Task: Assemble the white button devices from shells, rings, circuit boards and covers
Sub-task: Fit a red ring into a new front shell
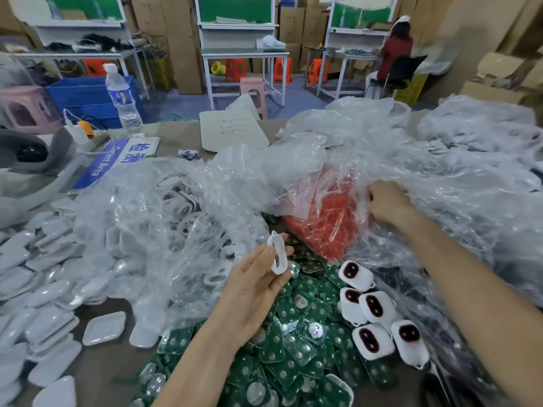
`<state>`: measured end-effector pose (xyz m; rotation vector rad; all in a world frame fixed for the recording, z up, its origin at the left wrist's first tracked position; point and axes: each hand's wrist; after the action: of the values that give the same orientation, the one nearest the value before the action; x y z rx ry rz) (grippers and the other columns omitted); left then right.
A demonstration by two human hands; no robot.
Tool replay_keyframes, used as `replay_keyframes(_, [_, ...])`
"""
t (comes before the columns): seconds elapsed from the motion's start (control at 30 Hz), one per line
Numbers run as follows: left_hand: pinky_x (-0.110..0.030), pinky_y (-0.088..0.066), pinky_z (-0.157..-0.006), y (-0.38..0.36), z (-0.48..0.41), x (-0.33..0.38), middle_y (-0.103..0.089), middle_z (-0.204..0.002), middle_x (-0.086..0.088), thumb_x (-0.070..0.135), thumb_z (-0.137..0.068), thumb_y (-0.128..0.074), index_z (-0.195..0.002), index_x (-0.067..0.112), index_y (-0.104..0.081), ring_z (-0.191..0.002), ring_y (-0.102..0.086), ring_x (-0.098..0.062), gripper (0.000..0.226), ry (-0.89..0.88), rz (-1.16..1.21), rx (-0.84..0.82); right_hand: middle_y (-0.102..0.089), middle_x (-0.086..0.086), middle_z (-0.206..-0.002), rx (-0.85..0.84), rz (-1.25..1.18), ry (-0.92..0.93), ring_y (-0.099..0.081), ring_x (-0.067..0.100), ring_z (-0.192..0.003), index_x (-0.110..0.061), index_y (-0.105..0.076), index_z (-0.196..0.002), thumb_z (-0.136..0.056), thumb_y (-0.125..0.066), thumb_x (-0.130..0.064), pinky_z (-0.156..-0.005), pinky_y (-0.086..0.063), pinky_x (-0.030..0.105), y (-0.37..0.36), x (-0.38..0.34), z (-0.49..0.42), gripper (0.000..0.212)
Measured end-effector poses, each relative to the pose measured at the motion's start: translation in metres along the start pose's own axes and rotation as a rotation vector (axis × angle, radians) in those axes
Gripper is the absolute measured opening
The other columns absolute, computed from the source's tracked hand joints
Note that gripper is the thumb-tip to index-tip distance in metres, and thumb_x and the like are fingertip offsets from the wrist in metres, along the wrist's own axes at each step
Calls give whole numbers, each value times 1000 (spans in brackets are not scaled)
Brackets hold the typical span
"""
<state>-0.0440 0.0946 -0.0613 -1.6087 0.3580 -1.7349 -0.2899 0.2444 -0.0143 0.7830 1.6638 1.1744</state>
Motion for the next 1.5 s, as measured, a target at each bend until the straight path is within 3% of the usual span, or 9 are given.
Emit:
replay_keyframes(0.17, [-29,-52,-80,3,1,0,-60,-90,-1,42,-69,-83,-110,13,-75,-80,-54,-12,50,31,-62,-56,-68,4,-68,-12,-537,-142,-66,16,-55,-5,-73,-84,-80,-67,11,-45,-50,13,17,13,3,18])
replay_keyframes(0.3, [-28,-57,-75,6,0,1,-64,-89,-4,43,-47,-95,-117,10,-70,-81,-61,-16,81,71,-88,-89,-72,3,-67,-10,-755,-159,-70,19,-55,-5,-74,-80,-77,-72,9,-50,-54,18,27,20,5,15])
replay_keyframes(0.47, [-16,-52,-42,5,2,2,-69,-80,-10,14,-68,-72,-114,5,-57,-50,-61,-11,49,108,25,-53,-72,9,-66,32,-877,-175,-66,12,-53,-5,-74,-86,-78,-71,7,-52,-53,16,32,31,5,15])
replay_keyframes(0.63, [-17,-52,-45,6,1,2,-72,-94,-16,16,-73,-69,-112,10,-70,-52,-58,-11,39,77,-21,-57,-75,13,-78,24,-1433,-162,-74,20,-77,4,-71,-84,-79,-66,9,-69,-55,16,38,31,22,9])
replay_keyframes(0.8, [-23,-56,-56,1,1,2,-68,-109,-29,24,-89,-52,-121,13,-68,-61,-59,-15,37,136,130,-34,-74,7,-72,116,-1417,-109,-73,16,-71,-2,-70,-78,-73,-71,3,-68,-55,15,39,8,58,7])
replay_keyframes(1.03, [-44,-59,-79,2,2,3,-65,-121,-27,10,-87,-57,-124,9,-67,-106,-67,-39,38,196,246,-71,-73,-19,-88,-137,-1094,82,-68,-5,-80,-44,-71,-93,-76,-74,-7,-67,-49,5,17,-43,138,41])
replay_keyframes(1.13, [-51,-56,-87,3,2,0,-62,-126,-23,9,-89,-60,-131,8,-59,-115,-62,-40,42,88,152,-90,-72,-23,-89,-142,-1118,73,-66,-8,-85,-38,-72,-98,-79,-74,-9,-69,-46,2,2,-60,160,34])
replay_keyframes(1.37, [-23,-54,-85,-8,9,-12,-66,-120,11,12,-82,-61,-110,30,-62,-104,-66,-16,33,-528,-585,62,-74,12,-95,-159,-1735,-339,-72,26,-88,-15,-77,-87,-84,-66,1,-62,-58,29,-45,-94,192,19])
replay_keyframes(1.5, [-22,-50,-93,-10,11,-14,-58,-133,20,8,-81,-66,-96,23,-58,-120,-59,-3,23,-528,-513,-31,-75,4,-94,-16,-1677,-234,-73,18,-86,-24,-79,-85,-81,-69,3,-67,-57,21,-42,-92,184,29])
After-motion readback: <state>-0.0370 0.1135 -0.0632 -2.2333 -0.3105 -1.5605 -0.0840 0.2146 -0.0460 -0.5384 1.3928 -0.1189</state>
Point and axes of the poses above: each hand's wrist, its own z-axis away from the middle knuckle, its own y-axis out of the back of the hand, x = y × z
